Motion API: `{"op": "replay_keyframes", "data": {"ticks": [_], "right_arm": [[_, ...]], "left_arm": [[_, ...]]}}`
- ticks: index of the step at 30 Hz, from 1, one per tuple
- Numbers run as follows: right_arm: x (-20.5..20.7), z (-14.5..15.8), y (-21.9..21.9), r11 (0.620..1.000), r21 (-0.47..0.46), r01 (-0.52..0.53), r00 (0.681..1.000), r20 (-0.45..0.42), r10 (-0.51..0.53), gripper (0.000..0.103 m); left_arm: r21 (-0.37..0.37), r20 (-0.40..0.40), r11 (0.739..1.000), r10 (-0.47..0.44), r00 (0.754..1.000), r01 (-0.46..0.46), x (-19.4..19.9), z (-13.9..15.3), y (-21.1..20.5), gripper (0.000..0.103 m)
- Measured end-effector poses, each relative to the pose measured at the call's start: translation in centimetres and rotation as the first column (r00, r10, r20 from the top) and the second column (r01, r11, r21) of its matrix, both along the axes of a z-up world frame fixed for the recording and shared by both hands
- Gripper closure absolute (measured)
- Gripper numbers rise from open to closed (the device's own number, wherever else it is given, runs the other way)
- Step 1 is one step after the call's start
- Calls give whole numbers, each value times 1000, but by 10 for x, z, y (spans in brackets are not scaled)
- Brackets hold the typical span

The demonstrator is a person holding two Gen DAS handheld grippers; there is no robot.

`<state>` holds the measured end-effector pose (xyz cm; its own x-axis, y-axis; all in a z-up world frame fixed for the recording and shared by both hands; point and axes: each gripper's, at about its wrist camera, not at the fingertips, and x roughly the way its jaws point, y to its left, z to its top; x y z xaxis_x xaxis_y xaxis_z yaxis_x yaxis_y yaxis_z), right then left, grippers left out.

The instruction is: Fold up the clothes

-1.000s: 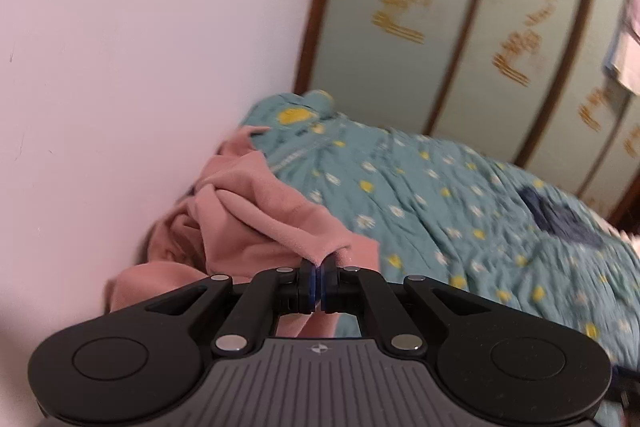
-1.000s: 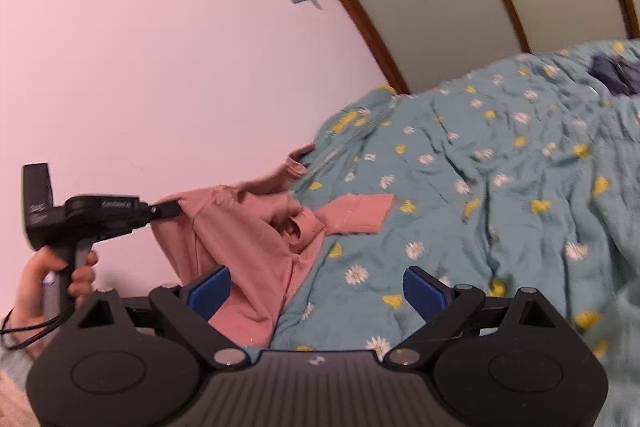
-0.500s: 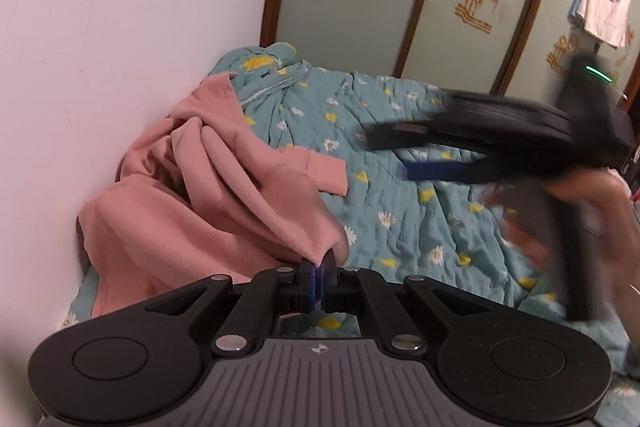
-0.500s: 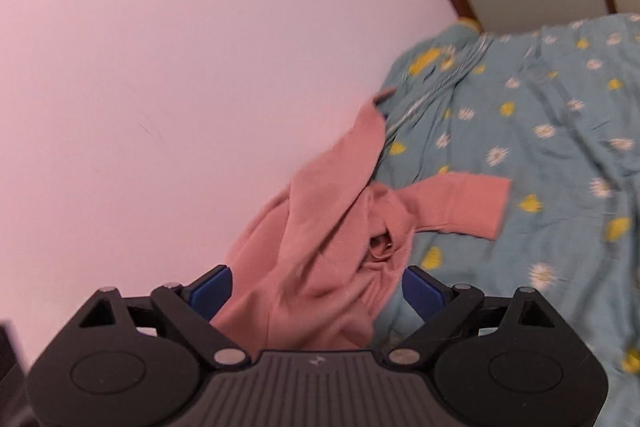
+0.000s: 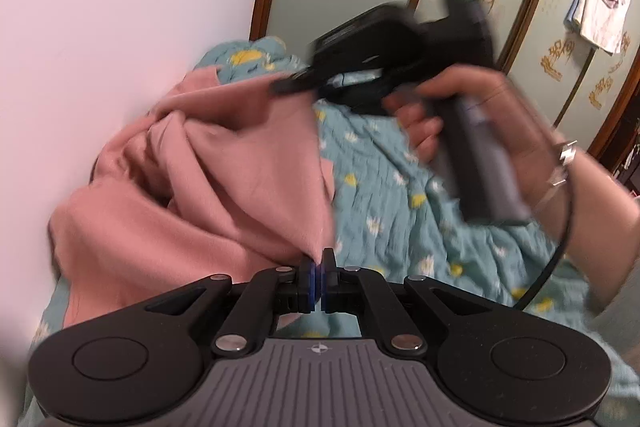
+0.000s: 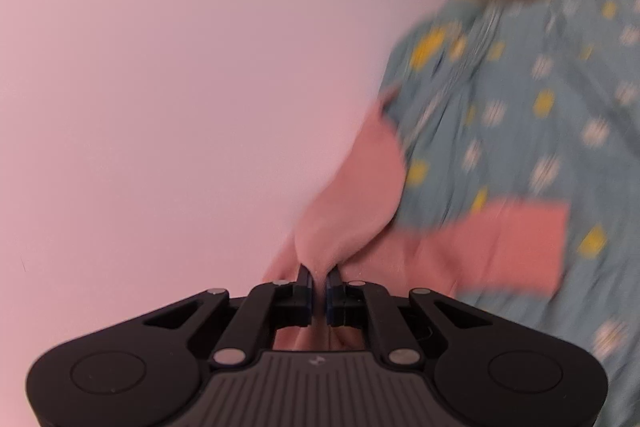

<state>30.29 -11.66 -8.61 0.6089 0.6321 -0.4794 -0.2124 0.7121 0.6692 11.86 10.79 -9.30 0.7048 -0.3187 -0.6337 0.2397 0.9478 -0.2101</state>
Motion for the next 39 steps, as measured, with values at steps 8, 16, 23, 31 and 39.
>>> {"op": "replay_keyframes", "data": {"ticks": [8,16,23,31,39], "right_arm": [[-13,55,-168,911,-109,397,909,183,-374,98],[-40,19,-310,701,-405,587,806,210,-554,97],[-61,-27,-334,671,-449,590,794,176,-581,67],[-106,-28,-194,840,-485,246,956,266,-126,52],[-132,-118,-38,773,-634,0,982,145,118,52]], "left_arm": [[-95,35,993,-60,998,63,36,19,-56,100],[-68,-40,995,-75,996,72,57,-15,-78,96],[-59,-56,998,-16,998,13,82,-54,-67,80],[-95,-22,990,100,995,-102,105,-67,-40,65],[-150,-51,965,208,977,-213,100,-76,2,64]]}}
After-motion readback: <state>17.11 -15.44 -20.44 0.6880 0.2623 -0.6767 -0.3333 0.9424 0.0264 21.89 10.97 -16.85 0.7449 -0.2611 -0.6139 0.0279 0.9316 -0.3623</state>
